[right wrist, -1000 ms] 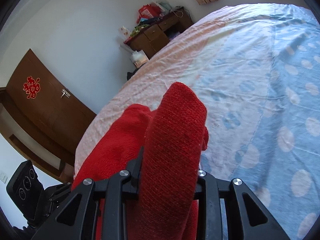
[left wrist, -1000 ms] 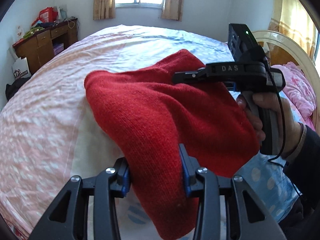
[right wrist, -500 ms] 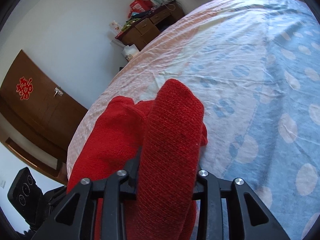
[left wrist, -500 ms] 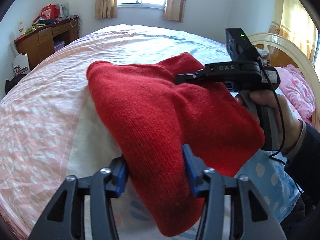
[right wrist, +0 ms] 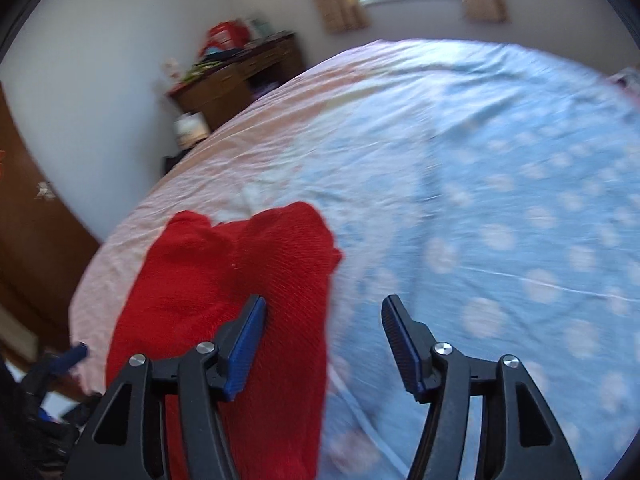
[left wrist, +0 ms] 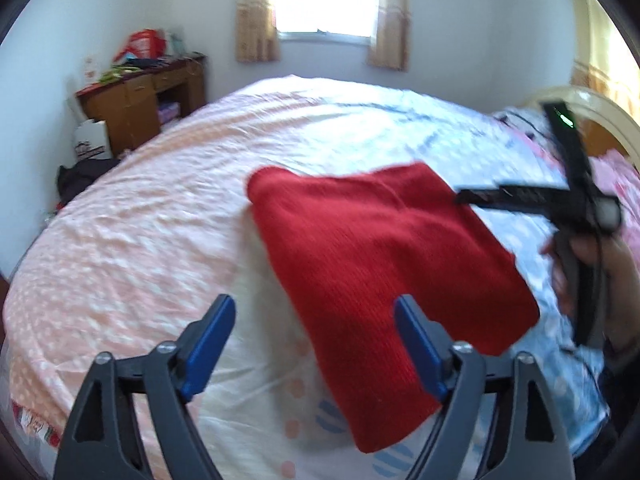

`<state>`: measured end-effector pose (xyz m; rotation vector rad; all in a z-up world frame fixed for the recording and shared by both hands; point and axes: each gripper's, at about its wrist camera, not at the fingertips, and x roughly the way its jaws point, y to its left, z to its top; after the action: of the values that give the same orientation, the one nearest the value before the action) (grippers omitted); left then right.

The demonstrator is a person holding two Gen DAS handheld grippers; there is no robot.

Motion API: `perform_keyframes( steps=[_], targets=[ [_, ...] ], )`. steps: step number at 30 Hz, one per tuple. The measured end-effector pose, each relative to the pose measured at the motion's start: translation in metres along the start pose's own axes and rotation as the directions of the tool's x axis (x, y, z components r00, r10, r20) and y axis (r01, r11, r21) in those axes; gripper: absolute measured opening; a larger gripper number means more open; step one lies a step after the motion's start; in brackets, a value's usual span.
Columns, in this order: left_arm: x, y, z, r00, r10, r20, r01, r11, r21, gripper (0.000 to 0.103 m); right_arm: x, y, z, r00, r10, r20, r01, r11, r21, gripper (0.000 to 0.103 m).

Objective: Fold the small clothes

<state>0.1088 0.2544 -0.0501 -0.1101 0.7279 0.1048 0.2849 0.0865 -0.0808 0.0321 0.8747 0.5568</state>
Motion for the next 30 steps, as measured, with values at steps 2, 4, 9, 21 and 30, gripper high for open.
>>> perform_keyframes(
  steps=[2, 4, 9, 21, 30],
  targets=[
    [-0.004, 0.003, 0.002, 1.0, 0.018, 0.021, -0.018, 1.0, -0.022, 0.09, -0.016, 0.003, -0.004, 0.998, -0.048, 0.037, 0.049, 0.999, -0.016, 0.068],
    [-0.007, 0.003, 0.004, 0.999, 0.023, 0.027, -0.022, 0.999, -0.04, 0.09, -0.028, 0.011, -0.009, 0.993, -0.09, 0.07, 0.093, 0.995, -0.042, 0.071],
    [-0.02, -0.006, 0.008, 0.998, 0.01, 0.061, -0.008, 1.0, -0.027, 0.091, -0.056, 0.027, -0.028, 0.991, -0.094, 0.093, 0.104, 0.988, -0.113, 0.071],
    [-0.033, -0.013, 0.014, 0.994, -0.003, 0.109, 0.004, 1.0, -0.004, 0.091, -0.1, 0.041, -0.055, 0.989, -0.067, 0.131, 0.085, 0.987, -0.137, 0.071],
    [-0.033, -0.011, 0.012, 0.995, -0.002, 0.102, 0.002, 1.0, -0.002, 0.093, -0.1, 0.042, -0.06, 0.989, -0.065, 0.132, 0.083, 0.987, -0.137, 0.071]
  ],
)
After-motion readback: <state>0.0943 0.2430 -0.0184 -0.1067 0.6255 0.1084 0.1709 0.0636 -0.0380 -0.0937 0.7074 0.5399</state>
